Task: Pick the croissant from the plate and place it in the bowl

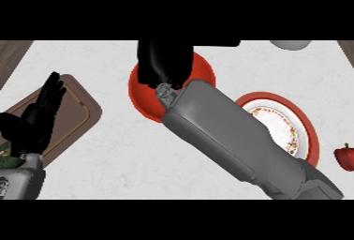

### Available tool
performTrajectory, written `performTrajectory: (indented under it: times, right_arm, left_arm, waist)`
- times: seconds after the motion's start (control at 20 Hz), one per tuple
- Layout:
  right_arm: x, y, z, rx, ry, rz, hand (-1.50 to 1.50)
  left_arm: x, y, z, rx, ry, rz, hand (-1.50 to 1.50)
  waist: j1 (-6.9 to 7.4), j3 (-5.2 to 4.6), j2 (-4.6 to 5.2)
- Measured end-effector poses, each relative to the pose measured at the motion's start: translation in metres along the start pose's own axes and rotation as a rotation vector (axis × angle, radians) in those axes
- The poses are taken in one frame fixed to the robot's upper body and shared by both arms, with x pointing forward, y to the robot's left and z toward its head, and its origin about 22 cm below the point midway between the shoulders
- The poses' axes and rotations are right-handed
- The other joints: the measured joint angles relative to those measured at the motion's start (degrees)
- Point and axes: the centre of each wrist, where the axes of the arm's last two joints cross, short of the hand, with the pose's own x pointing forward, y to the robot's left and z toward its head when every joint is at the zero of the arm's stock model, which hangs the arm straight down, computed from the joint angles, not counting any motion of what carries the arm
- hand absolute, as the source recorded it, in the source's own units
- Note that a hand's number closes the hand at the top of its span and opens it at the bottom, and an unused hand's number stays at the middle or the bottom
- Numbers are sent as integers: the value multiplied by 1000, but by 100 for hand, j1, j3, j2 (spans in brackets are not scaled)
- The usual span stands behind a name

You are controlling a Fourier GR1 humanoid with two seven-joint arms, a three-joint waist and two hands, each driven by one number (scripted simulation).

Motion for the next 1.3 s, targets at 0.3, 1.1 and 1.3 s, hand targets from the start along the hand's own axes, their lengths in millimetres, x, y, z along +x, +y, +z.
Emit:
performTrajectory:
  times: [0.3, 1.1, 1.3]
  right_arm:
    - [-37, 29, -32, -14, 45, -42, 150]
    - [-151, 68, -74, 258, 239, 8, -150]
    - [-163, 65, -75, 236, 209, -163, -150]
  left_arm:
    - [0, 2, 0, 0, -3, -3, 0]
    - [5, 1, -3, 3, -5, -5, 0]
    - [2, -2, 2, 9, 0, -3, 0]
  waist:
    - [9, 0, 20]
    - [40, 3, 53]
    - [12, 7, 43]
